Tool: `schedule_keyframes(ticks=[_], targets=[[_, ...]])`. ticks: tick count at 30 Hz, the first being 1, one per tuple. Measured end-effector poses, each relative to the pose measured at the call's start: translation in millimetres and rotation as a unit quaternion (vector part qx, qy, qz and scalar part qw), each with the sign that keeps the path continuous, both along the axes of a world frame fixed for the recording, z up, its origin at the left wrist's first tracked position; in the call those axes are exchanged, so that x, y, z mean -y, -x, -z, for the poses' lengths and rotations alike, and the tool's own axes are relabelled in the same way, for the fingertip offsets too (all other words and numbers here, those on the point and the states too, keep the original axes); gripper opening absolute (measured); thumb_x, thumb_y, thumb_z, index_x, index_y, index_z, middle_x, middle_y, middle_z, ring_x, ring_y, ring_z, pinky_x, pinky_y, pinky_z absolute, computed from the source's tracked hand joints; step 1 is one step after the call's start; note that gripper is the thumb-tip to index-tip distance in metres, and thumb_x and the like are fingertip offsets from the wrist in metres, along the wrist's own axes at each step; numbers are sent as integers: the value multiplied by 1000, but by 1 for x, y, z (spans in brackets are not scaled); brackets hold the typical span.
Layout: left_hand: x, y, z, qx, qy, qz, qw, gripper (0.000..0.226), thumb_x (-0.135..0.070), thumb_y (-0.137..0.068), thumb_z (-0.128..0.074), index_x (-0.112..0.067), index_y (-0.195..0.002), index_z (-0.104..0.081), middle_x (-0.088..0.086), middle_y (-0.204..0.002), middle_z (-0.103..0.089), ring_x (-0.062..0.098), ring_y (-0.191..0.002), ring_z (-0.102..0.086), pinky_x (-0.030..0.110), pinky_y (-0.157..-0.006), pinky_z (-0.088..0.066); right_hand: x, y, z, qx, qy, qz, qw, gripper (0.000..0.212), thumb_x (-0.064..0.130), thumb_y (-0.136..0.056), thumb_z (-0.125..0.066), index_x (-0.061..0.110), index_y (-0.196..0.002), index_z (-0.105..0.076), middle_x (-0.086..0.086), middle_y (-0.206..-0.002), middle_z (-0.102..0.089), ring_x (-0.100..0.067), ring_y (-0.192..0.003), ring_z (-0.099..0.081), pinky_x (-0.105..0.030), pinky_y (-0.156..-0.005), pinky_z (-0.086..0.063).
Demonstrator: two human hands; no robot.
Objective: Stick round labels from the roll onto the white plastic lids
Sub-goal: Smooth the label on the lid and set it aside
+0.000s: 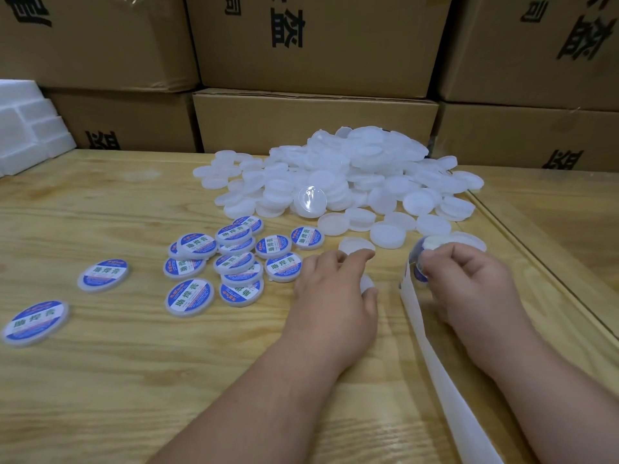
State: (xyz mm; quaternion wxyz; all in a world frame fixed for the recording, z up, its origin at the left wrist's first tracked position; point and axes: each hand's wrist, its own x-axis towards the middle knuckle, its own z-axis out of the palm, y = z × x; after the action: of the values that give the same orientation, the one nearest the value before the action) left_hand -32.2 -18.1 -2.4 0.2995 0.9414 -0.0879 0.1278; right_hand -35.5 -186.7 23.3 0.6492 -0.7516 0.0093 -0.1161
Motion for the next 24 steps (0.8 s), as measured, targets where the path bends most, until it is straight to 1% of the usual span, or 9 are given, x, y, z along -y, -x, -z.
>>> schedule_keyframes(ticks=[2,4,6,8,11,13,18,21,24], targets=[[0,1,-1,-9,-19,-8,1000,53,-40,-98,-51,-44,-148,-34,-6,-139,-48,19,-128,-32,32,-111,-22,-3,1,5,37,103,34,993,41,38,-90,-72,6,-69,-58,8,-50,-39,-7,-45,-33,-16,-42,-30],[0,1,-3,-9,-14,-4,1000,54,-41,-96,-56,-45,-146,-35,-7,-136,-49,19,-127,-36,32,-110,-24,-4,1,5,28,146,35,988,41,45,-86,-73,10,-69,-61,13,-47,-42,-5,-43,-37,-14,-42,-33],[-1,2,-4,-5,39,9,999,58,-37,-91,-65,-48,-141,-39,-11,-132,-47,12,-125,-40,23,-105,-29,-4,1,5,13,172,30,985,37,47,-83,-74,15,-70,-63,13,-48,-47,-3,-43,-41,-13,-44,-36],[-2,1,-5,3,120,20,993,58,-27,-88,-71,-49,-135,-46,-16,-123,-48,-7,-110,-45,5,-89,-31,-4,0,4,-3,177,18,984,30,44,-82,-76,17,-74,-65,12,-52,-50,-3,-45,-43,-14,-45,-37],[-3,-1,-6,19,173,31,984,47,-14,-90,-66,-43,-126,-57,-19,-100,-56,-7,-82,-51,4,-73,-37,-4,0,3,-30,193,0,981,17,34,-83,-75,20,-79,-67,6,-57,-57,-5,-49,-48,-21,-51,-41],[-3,-1,-7,26,165,35,985,37,-14,-95,-63,-38,-123,-63,-20,-99,-55,-9,-85,-50,2,-77,-34,-3,0,3,-41,192,-21,980,10,28,-86,-73,21,-82,-67,0,-60,-60,-7,-51,-49,-25,-54,-41],[-3,-1,-8,32,194,28,980,31,-15,-101,-56,-29,-126,-68,-14,-121,-47,-2,-117,-45,-4,-92,-25,1,0,3,-50,154,-80,984,5,16,-91,-68,19,-87,-70,7,-57,-55,-5,-46,-42,-13,-44,-34],[-5,2,-12,28,210,58,976,28,-15,-102,-55,-30,-121,-69,-16,-133,-52,-22,-113,-41,-6,-91,-24,3,-2,2,-78,101,-109,986,7,12,-92,-67,17,-93,-72,6,-56,-52,-5,-46,-42,-15,-44,-36],[-3,4,-13,16,191,79,978,27,-16,-101,-56,-31,-119,-69,-14,-122,-63,-16,-107,-48,-3,-89,-29,6,-3,1,-105,53,-141,983,22,7,-93,-64,17,-111,-71,8,-52,-49,-5,-43,-44,-15,-44,-38]])
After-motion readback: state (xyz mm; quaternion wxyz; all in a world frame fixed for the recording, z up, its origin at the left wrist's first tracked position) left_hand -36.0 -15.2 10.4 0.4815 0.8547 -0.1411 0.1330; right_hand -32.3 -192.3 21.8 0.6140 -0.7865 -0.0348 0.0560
